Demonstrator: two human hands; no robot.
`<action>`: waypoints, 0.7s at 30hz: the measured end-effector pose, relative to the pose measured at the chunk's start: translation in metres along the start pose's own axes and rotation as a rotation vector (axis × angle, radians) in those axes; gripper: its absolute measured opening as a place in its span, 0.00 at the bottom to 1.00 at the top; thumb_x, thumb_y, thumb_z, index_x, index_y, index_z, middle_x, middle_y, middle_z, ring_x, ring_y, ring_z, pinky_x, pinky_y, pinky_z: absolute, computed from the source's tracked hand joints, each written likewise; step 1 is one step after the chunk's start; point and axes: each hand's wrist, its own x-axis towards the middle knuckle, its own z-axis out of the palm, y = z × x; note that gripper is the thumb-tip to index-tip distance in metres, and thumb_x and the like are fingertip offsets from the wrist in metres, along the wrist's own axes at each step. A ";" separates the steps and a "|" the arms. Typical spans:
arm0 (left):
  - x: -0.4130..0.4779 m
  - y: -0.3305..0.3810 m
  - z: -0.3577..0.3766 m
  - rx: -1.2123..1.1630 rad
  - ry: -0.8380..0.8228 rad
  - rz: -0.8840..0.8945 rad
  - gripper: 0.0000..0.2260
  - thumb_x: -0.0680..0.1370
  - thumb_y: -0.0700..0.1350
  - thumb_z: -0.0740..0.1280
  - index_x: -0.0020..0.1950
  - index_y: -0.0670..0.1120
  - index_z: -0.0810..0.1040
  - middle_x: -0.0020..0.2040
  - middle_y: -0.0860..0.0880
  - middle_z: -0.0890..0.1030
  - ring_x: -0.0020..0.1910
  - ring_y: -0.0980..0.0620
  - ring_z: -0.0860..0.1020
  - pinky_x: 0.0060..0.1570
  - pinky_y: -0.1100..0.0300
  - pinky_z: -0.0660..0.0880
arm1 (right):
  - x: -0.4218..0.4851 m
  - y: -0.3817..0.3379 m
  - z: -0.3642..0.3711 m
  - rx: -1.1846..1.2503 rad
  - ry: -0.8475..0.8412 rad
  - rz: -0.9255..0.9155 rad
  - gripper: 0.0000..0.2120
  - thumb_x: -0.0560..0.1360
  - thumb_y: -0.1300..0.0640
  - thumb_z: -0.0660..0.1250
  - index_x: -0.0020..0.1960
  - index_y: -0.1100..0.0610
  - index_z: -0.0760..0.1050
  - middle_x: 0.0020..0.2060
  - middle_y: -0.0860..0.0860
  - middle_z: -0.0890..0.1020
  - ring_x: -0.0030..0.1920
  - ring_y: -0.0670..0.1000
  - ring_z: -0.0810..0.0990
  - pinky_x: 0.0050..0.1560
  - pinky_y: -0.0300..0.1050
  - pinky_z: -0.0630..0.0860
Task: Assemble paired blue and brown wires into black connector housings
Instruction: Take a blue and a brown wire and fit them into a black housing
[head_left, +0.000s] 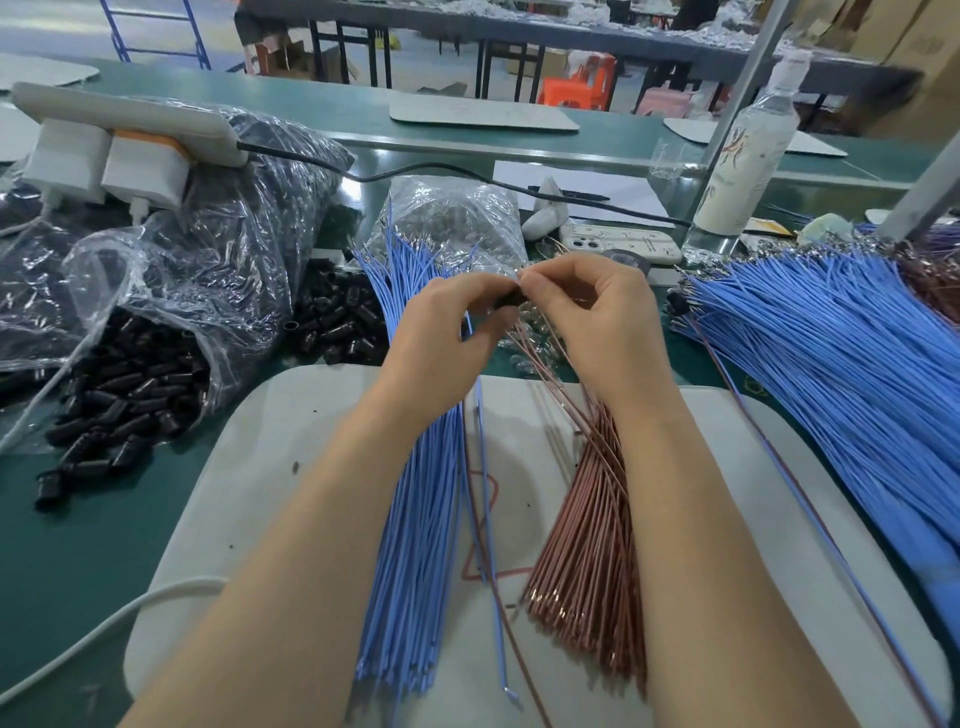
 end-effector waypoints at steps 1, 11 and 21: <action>0.000 0.000 0.001 -0.018 0.003 -0.014 0.07 0.78 0.43 0.67 0.55 0.49 0.80 0.43 0.58 0.78 0.46 0.56 0.74 0.46 0.71 0.68 | 0.001 0.001 0.000 0.035 0.011 0.022 0.03 0.75 0.56 0.70 0.46 0.54 0.82 0.38 0.45 0.83 0.40 0.42 0.80 0.46 0.36 0.77; 0.000 -0.005 0.000 -0.119 -0.111 -0.067 0.02 0.78 0.45 0.67 0.49 0.50 0.78 0.37 0.57 0.82 0.43 0.59 0.78 0.44 0.79 0.66 | 0.004 0.011 -0.001 -0.013 -0.015 0.037 0.03 0.75 0.57 0.69 0.46 0.55 0.82 0.35 0.42 0.81 0.35 0.38 0.77 0.42 0.32 0.73; 0.001 -0.005 0.002 -0.158 -0.127 -0.091 0.02 0.78 0.46 0.66 0.48 0.52 0.78 0.37 0.56 0.83 0.44 0.52 0.80 0.48 0.58 0.72 | 0.004 0.011 0.005 0.020 0.017 0.055 0.05 0.75 0.57 0.70 0.46 0.57 0.82 0.35 0.45 0.82 0.35 0.38 0.77 0.42 0.35 0.74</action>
